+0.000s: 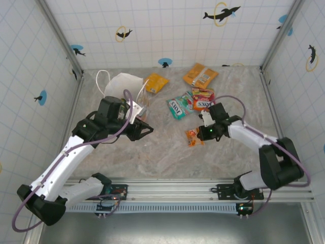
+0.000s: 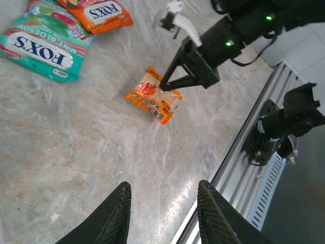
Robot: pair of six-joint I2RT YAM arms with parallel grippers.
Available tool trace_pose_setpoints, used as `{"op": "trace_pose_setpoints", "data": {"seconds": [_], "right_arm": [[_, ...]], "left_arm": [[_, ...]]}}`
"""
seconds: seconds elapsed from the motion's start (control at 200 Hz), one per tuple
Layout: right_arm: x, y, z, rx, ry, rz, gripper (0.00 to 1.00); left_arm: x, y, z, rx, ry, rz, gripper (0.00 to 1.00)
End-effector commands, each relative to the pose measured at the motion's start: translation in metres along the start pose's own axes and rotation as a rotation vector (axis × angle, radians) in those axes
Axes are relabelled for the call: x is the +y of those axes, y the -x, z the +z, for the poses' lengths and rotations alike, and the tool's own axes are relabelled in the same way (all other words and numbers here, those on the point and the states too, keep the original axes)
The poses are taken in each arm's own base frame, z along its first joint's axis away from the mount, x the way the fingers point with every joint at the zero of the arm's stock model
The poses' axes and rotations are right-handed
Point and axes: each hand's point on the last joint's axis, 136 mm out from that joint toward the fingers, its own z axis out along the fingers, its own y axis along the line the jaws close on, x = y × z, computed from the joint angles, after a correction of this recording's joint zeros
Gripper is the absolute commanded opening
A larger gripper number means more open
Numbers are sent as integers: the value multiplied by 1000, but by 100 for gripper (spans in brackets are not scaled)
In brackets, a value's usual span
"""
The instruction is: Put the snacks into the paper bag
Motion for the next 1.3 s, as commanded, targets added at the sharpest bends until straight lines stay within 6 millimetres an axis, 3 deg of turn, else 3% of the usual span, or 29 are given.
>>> {"op": "trace_pose_setpoints", "data": {"seconds": [0.0,0.215,0.405,0.746,1.021,1.296], "right_arm": [[28,20,-13,-159,127,16,1],[67,33,-38,-400,302,14,0],[104,34,-59,-596,428,14,0],[162,34,-88,-771,574,-51,0],[196,36,-112,-853,692,-76,0],[209,42,-113,-883,679,-74,0]], "left_arm": [[4,8,0,-46,26,0,39],[16,13,4,-62,80,-52,39],[18,16,4,-84,93,-52,39],[18,17,12,-88,61,-70,40],[9,21,14,-97,-1,-60,44],[-10,23,12,-110,-107,-41,44]]}}
